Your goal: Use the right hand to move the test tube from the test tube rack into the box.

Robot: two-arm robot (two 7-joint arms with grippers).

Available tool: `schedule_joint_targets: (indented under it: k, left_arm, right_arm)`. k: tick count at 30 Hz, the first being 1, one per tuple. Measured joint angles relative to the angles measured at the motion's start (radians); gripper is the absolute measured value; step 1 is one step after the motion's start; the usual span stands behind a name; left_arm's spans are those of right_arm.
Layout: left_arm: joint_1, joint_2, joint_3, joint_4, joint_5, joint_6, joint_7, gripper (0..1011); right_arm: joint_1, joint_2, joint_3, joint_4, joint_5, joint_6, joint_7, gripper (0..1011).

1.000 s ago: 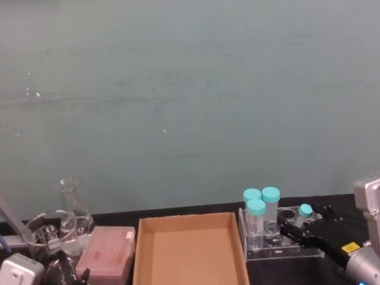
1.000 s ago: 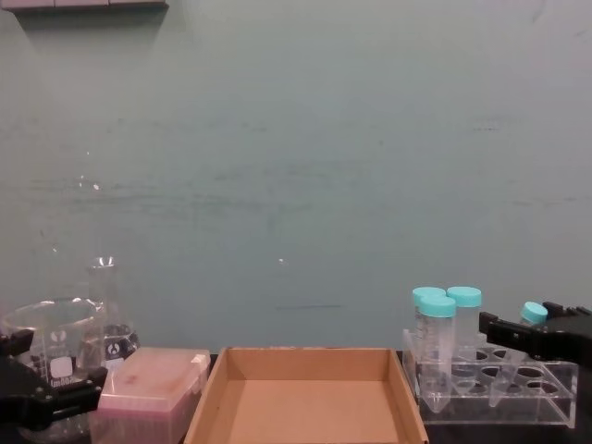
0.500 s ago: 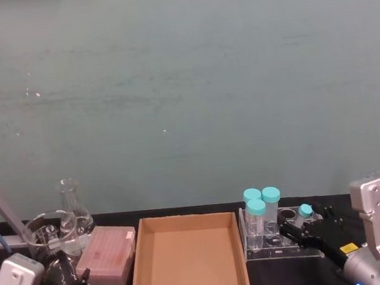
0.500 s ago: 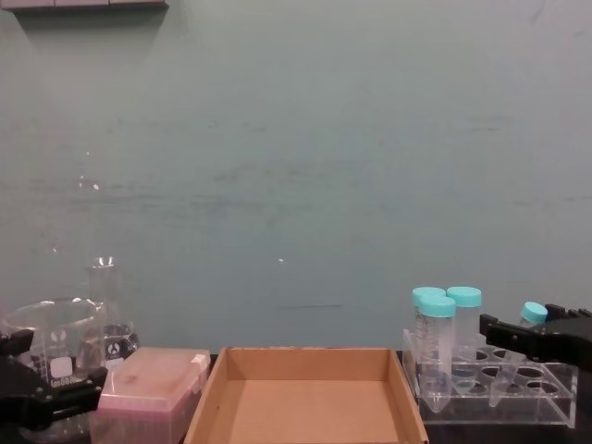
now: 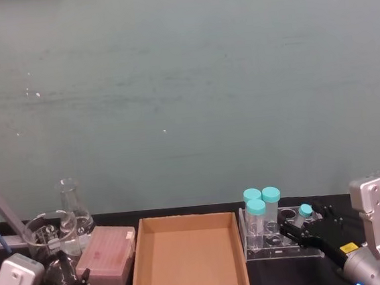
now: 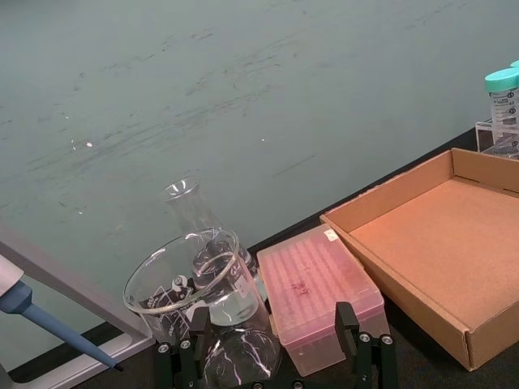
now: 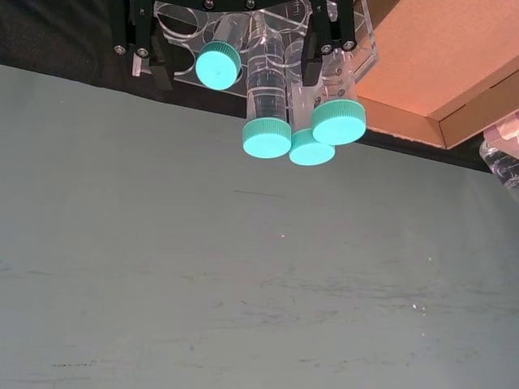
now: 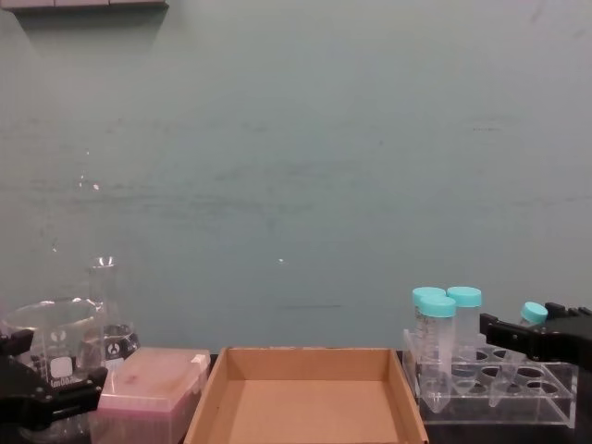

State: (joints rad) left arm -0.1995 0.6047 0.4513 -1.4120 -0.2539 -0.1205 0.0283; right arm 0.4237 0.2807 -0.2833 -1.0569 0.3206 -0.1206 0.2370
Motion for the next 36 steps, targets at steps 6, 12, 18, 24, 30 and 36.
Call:
schedule_joint_targets:
  k: [6,12,18,24,30,36]
  left_arm:
    - [0.0,0.0,0.0,0.0,0.0,0.0,0.0,1000]
    - [0.0,0.0,0.0,0.0,0.0,0.0,0.0,1000]
    - [0.0,0.0,0.0,0.0,0.0,0.0,0.0,1000]
    - [0.0,0.0,0.0,0.0,0.0,0.0,0.0,1000]
    - [0.0,0.0,0.0,0.0,0.0,0.0,0.0,1000]
    - [0.0,0.0,0.0,0.0,0.0,0.0,0.0,1000]
  right_arm:
    - [0.0,0.0,0.0,0.0,0.001,-0.001,0.0,904]
    - [0.0,0.0,0.0,0.001,0.003,-0.001,0.0,715]
    - [0.0,0.0,0.0,0.002,0.004,-0.001,0.0,511]
    - [0.0,0.0,0.0,0.002,0.005,-0.001,0.001,346]
    - [0.0,0.0,0.0,0.002,0.005,-0.001,0.001,268]
    - [0.0,0.0,0.0,0.002,0.004,-0.001,0.002,268]
